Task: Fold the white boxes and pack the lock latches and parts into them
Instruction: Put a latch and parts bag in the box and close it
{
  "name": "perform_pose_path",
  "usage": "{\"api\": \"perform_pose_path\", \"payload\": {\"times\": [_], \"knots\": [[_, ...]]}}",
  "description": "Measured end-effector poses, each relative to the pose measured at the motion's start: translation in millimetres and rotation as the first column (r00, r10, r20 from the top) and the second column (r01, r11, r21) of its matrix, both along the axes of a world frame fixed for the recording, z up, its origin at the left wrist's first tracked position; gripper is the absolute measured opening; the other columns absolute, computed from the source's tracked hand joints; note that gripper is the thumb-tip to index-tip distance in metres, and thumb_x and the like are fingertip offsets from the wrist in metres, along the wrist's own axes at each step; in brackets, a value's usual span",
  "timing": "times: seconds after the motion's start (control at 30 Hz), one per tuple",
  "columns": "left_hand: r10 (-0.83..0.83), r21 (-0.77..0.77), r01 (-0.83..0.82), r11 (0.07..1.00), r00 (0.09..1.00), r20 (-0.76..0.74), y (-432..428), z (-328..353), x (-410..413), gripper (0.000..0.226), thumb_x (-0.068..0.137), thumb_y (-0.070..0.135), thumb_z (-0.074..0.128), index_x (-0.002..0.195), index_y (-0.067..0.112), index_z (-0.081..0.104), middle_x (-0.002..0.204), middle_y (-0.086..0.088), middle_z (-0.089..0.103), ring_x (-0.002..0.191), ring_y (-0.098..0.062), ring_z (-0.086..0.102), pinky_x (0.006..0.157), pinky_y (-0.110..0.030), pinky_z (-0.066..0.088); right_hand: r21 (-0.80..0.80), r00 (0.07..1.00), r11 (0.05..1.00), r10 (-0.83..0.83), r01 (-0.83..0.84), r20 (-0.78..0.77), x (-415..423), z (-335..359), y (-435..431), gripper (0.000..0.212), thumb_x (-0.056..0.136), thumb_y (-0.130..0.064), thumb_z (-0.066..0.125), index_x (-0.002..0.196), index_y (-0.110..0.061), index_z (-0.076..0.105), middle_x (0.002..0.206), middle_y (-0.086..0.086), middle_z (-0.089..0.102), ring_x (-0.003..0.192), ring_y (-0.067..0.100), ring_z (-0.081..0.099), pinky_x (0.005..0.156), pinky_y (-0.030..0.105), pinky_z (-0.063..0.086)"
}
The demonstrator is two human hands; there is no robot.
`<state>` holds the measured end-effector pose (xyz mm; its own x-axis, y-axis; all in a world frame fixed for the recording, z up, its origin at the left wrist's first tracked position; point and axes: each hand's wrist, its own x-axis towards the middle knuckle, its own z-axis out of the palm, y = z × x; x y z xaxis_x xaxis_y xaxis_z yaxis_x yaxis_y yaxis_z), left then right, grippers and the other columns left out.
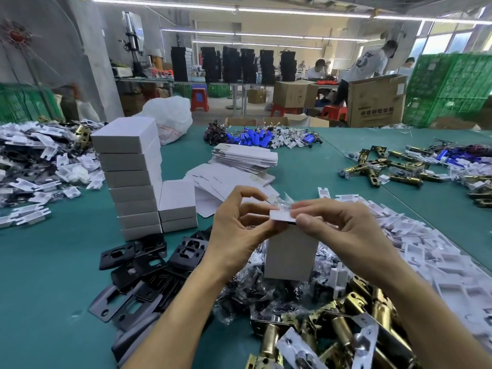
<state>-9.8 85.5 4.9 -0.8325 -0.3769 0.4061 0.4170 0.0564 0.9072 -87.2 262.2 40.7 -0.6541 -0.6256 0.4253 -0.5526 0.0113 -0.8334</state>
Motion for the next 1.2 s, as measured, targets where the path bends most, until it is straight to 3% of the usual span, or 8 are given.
{"api": "perform_pose_path", "payload": {"times": [0.13, 0.3, 0.47, 0.67, 0.83, 0.93, 1.1, 1.2], "knots": [[0.001, -0.025, -0.001, 1.000, 1.000, 0.017, -1, -1, 1, 0.033, 0.068, 0.038, 0.087, 0.097, 0.039, 0.071, 0.098, -0.001, 0.077, 0.091, -0.018, 0.075, 0.075, -0.025, 0.058, 0.028, 1.000, 1.000, 0.002, -0.002, -0.003, -2, -2, -1, 0.024, 0.078, -0.033, 0.066, 0.096, -0.024, 0.078, 0.102, -0.011, 0.075, 0.101, 0.000, 0.067, 0.084, 0.020, 0.055], [0.018, -0.151, -0.012, 0.989, 0.999, 0.042, -2, -3, 2, 0.029, 0.067, 0.029, 0.085, 0.094, 0.031, 0.076, 0.095, 0.008, 0.076, 0.082, -0.006, 0.073, 0.068, -0.020, 0.056, 0.006, 0.995, 0.997, -0.071, 0.071, -0.069, -4, -7, -3, 0.027, 0.076, -0.041, 0.069, 0.096, -0.024, 0.077, 0.089, -0.005, 0.077, 0.084, 0.017, 0.072, 0.078, 0.036, 0.058], [0.045, -0.195, -0.029, 0.980, 0.996, 0.079, -4, -3, 3, 0.038, 0.063, 0.041, 0.091, 0.097, 0.034, 0.076, 0.101, 0.011, 0.076, 0.088, -0.007, 0.072, 0.067, -0.023, 0.057, -0.055, 0.982, 0.991, -0.131, 0.124, -0.139, -2, -7, -6, 0.018, 0.077, -0.042, 0.069, 0.086, -0.028, 0.076, 0.086, -0.013, 0.076, 0.082, 0.007, 0.072, 0.077, 0.028, 0.059], [0.058, -0.153, -0.044, 0.987, 0.994, 0.088, 0, -2, 2, 0.032, 0.071, 0.054, 0.074, 0.094, 0.032, 0.078, 0.095, 0.005, 0.078, 0.090, -0.017, 0.075, 0.081, -0.050, 0.061, -0.050, 0.925, 0.982, -0.190, 0.184, -0.328, 6, -6, -10, 0.019, 0.081, -0.040, 0.067, 0.088, -0.026, 0.076, 0.082, -0.022, 0.071, 0.080, 0.001, 0.069, 0.066, 0.023, 0.057], [0.064, -0.098, -0.056, 0.994, 0.995, 0.077, 1, -1, 0, 0.016, 0.079, 0.048, 0.081, 0.089, 0.037, 0.076, 0.094, 0.002, 0.075, 0.085, -0.018, 0.072, 0.079, -0.052, 0.061, 0.044, 0.916, 0.984, -0.142, 0.170, -0.376, 1, -5, -5, 0.028, 0.082, -0.045, 0.064, 0.098, -0.025, 0.077, 0.091, -0.014, 0.073, 0.084, 0.000, 0.068, 0.071, 0.029, 0.056], [0.047, -0.065, -0.043, 0.997, 0.996, 0.071, 2, -2, 0, 0.012, 0.076, 0.042, 0.076, 0.087, 0.036, 0.076, 0.095, 0.000, 0.075, 0.084, -0.019, 0.071, 0.081, -0.056, 0.060, 0.059, 0.905, 0.983, -0.138, 0.176, -0.403, -5, -7, -2, 0.018, 0.085, -0.024, 0.072, 0.102, -0.022, 0.077, 0.095, -0.013, 0.074, 0.086, 0.003, 0.069, 0.075, 0.034, 0.056], [0.057, -0.076, -0.053, 0.996, 0.997, 0.053, 3, -1, -1, 0.017, 0.075, 0.049, 0.074, 0.084, 0.035, 0.075, 0.093, 0.001, 0.075, 0.089, -0.021, 0.072, 0.075, -0.046, 0.062, -0.020, 0.866, 0.980, -0.186, 0.200, -0.465, -3, -9, -5, 0.024, 0.089, -0.008, 0.071, 0.101, -0.028, 0.077, 0.087, -0.015, 0.075, 0.074, 0.013, 0.071, 0.063, 0.040, 0.057], [0.032, -0.106, -0.030, 0.994, 0.999, 0.026, 3, 0, 0, 0.011, 0.077, 0.041, 0.072, 0.086, 0.036, 0.073, 0.083, 0.009, 0.074, 0.072, -0.006, 0.068, 0.060, -0.019, 0.052, -0.088, 0.830, 0.973, -0.227, 0.212, -0.509, 0, -6, -6, 0.020, 0.090, -0.009, 0.070, 0.101, -0.024, 0.075, 0.082, -0.012, 0.074, 0.068, 0.006, 0.071, 0.060, 0.036, 0.058]]}}
